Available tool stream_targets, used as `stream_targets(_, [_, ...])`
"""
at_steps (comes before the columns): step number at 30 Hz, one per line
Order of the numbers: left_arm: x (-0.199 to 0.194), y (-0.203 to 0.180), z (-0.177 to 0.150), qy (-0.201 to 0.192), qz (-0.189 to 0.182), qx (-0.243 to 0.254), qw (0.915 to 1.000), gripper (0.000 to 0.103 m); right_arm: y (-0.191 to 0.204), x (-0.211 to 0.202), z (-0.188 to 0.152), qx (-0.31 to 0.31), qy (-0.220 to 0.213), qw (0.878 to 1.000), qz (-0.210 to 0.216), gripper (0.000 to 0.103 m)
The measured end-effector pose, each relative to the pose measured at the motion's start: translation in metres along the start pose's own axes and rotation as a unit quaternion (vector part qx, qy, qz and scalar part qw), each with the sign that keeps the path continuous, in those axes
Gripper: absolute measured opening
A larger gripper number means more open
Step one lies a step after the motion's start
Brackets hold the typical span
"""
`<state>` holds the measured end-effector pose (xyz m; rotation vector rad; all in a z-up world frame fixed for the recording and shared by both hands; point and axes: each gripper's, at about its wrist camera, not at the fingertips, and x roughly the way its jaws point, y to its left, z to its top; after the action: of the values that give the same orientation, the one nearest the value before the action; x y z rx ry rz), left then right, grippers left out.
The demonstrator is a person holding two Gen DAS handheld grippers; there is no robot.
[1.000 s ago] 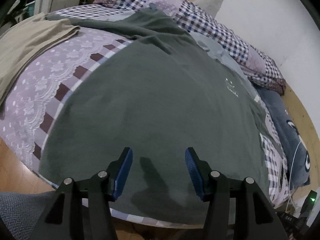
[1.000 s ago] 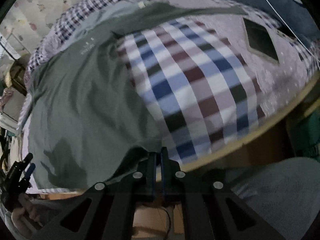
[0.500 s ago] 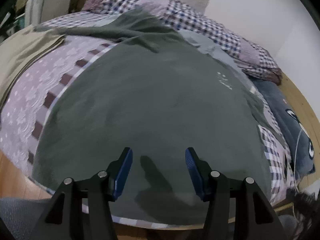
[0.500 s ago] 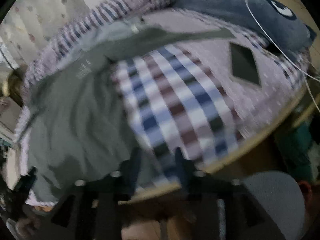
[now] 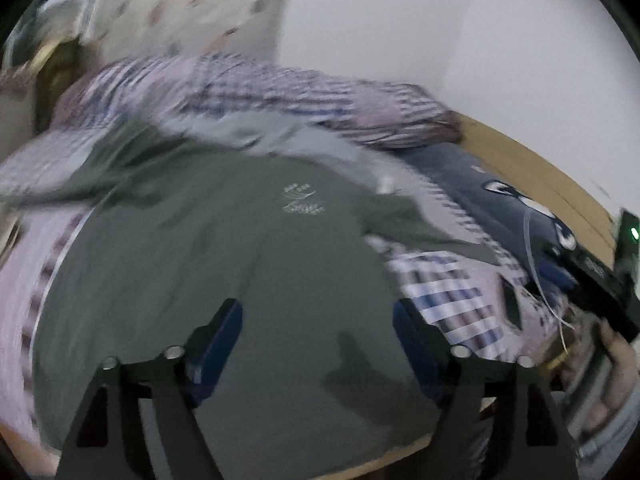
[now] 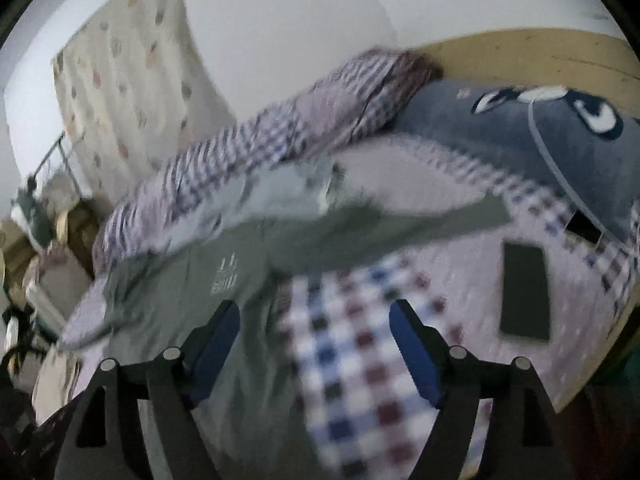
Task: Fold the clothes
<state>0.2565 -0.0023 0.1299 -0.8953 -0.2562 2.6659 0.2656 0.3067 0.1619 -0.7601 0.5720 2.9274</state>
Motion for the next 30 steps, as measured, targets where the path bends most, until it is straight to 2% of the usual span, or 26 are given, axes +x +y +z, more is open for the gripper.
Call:
stream_targets(5, [0.035, -0.078, 0.039, -0.007, -0.050, 0.081, 0.9954, 0.084, -0.062, 0.002, 0.058, 0.060, -0.079, 0.995, 0.011, 0.082])
stream_targets(8, [0.065, -0.125, 0.054, -0.004, -0.078, 0.124, 0.9891, 0.084, -0.097, 0.006, 0.088, 0.070, -0.120, 0.990, 0.021, 0.082])
stream_targets(10, [0.085, -0.154, 0.060, -0.004, -0.090, 0.146, 0.9852, 0.084, -0.120, 0.008, 0.103, 0.075, -0.145, 0.987, 0.010, 0.082])
stream_targets(14, [0.136, -0.208, 0.065, 0.012, -0.109, 0.177, 0.9781, 0.084, -0.174, 0.016, 0.100, 0.124, -0.166, 0.978, -0.040, 0.082])
stream_targets(18, [0.191, -0.265, 0.060, 0.043, -0.131, 0.204, 0.9692, 0.084, -0.220, 0.029, 0.087, 0.172, -0.137, 0.972, -0.087, 0.082])
stream_targets(21, [0.230, -0.310, 0.048, 0.057, -0.147, 0.237, 0.9586, 0.084, -0.251, 0.020, 0.088, 0.221, -0.158, 0.958, -0.096, 0.082])
stream_targets(25, [0.282, -0.357, 0.035, 0.090, -0.177, 0.254, 0.9465, 0.084, -0.281, 0.014, 0.081, 0.272, -0.175, 0.941, -0.101, 0.082])
stream_targets(27, [0.309, -0.373, 0.030, 0.110, -0.178, 0.254, 0.9441, 0.084, -0.291, 0.020, 0.079, 0.291, -0.165, 0.938, -0.091, 0.082])
stream_targets(30, [0.350, -0.394, 0.025, 0.145, -0.157, 0.272, 0.9381, 0.084, -0.298, 0.026, 0.079, 0.297, -0.154, 0.939, -0.084, 0.082])
